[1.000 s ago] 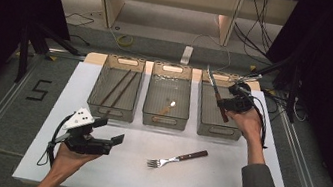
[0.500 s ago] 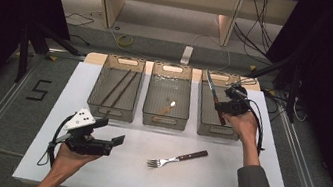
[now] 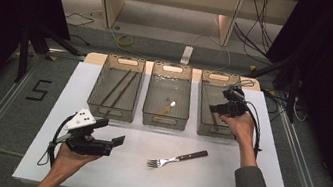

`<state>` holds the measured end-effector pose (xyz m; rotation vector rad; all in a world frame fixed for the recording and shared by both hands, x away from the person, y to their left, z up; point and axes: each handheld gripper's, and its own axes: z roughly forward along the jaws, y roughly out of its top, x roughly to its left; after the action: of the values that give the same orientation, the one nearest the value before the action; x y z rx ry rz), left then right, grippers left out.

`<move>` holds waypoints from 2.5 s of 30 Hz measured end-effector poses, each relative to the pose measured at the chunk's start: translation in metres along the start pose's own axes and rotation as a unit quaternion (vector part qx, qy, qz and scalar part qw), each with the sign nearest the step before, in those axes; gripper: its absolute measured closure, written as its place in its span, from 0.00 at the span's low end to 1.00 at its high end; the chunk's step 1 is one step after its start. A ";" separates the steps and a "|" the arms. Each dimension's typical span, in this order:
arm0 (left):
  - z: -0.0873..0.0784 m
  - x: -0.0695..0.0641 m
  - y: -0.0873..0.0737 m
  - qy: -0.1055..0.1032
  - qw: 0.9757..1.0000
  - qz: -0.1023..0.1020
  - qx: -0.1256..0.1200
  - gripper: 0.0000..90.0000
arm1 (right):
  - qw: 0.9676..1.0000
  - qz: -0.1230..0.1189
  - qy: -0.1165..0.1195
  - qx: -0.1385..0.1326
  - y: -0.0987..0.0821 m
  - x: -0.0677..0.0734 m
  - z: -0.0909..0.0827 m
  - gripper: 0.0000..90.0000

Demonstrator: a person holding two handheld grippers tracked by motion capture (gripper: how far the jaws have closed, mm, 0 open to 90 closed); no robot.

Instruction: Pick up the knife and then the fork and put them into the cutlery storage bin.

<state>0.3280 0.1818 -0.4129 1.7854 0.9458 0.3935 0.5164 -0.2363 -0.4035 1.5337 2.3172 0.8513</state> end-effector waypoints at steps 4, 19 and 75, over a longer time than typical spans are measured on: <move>-0.001 0.000 0.000 0.002 1.000 -0.004 -0.005 0.17 | 1.000 -0.014 0.006 -0.015 0.001 0.003 -0.007 0.65; 0.000 0.000 0.000 0.005 1.000 -0.002 -0.004 0.17 | 0.990 -0.106 0.062 -0.068 -0.012 0.042 -0.049 0.43; -0.002 -0.003 0.000 0.006 1.000 0.007 -0.010 0.16 | 0.982 -0.182 0.038 0.042 -0.099 0.066 0.004 1.00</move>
<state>0.3250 0.1812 -0.4111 1.7739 0.9342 0.4218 0.4148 -0.2031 -0.4571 1.0678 2.6031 0.7348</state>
